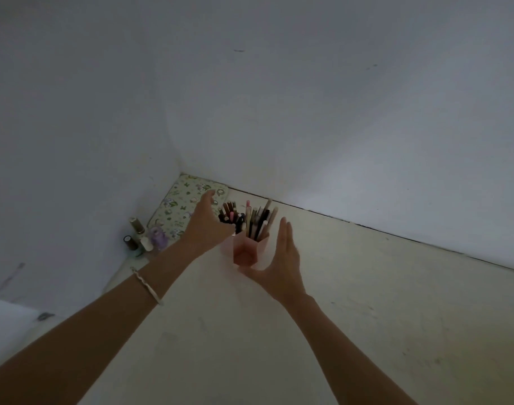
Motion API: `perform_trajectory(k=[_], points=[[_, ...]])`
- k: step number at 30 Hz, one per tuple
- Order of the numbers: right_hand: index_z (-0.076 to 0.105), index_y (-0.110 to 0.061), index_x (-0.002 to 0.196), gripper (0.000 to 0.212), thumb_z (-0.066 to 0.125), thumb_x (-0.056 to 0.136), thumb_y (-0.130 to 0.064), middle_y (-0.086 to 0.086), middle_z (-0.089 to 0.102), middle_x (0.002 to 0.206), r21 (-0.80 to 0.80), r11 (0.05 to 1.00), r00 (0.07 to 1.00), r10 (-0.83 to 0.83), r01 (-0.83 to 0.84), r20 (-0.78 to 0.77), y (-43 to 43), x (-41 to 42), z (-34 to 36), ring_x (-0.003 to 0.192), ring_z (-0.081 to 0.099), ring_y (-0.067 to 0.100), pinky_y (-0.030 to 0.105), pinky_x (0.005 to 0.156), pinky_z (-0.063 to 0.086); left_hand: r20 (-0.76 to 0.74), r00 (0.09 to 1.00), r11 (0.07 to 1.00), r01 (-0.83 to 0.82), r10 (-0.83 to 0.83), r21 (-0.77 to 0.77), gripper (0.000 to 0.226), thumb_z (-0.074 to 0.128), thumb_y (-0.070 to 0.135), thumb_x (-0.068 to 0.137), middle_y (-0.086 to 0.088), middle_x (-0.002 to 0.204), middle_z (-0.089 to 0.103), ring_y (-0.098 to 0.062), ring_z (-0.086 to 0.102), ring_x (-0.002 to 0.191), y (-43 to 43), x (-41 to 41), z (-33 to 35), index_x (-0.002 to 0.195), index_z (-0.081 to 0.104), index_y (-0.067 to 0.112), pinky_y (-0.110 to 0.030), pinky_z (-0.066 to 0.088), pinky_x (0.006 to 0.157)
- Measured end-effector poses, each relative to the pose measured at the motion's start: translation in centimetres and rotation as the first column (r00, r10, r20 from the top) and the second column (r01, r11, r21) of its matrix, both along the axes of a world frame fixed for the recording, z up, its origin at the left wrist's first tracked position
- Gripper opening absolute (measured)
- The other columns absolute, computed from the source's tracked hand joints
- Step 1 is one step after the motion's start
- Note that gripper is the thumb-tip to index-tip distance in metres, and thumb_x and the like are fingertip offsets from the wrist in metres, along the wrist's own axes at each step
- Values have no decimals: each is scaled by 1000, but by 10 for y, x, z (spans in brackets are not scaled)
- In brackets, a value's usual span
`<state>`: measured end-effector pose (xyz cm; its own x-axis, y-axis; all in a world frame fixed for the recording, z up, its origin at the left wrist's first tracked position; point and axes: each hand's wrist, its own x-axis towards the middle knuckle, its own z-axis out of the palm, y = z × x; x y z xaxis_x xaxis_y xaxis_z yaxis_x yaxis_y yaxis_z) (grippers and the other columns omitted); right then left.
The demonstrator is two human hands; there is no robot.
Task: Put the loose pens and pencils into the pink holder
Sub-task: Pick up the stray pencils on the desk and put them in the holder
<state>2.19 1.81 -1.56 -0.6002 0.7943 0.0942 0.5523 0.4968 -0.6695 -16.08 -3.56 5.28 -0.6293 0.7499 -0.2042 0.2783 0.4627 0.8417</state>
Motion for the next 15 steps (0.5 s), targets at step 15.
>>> perform_trajectory(k=[15], points=[[-26,-53,142,136,84,66,-26,-4,11,161,-208,978,996,6,-24,-88,48,-67,-11,139,38,28,40,85,52,-10,992,993,-122,122,-2,49,81,26,75,5,94,62,-9,56,77,54,-10,-7,116,59,12,-9,35,53]])
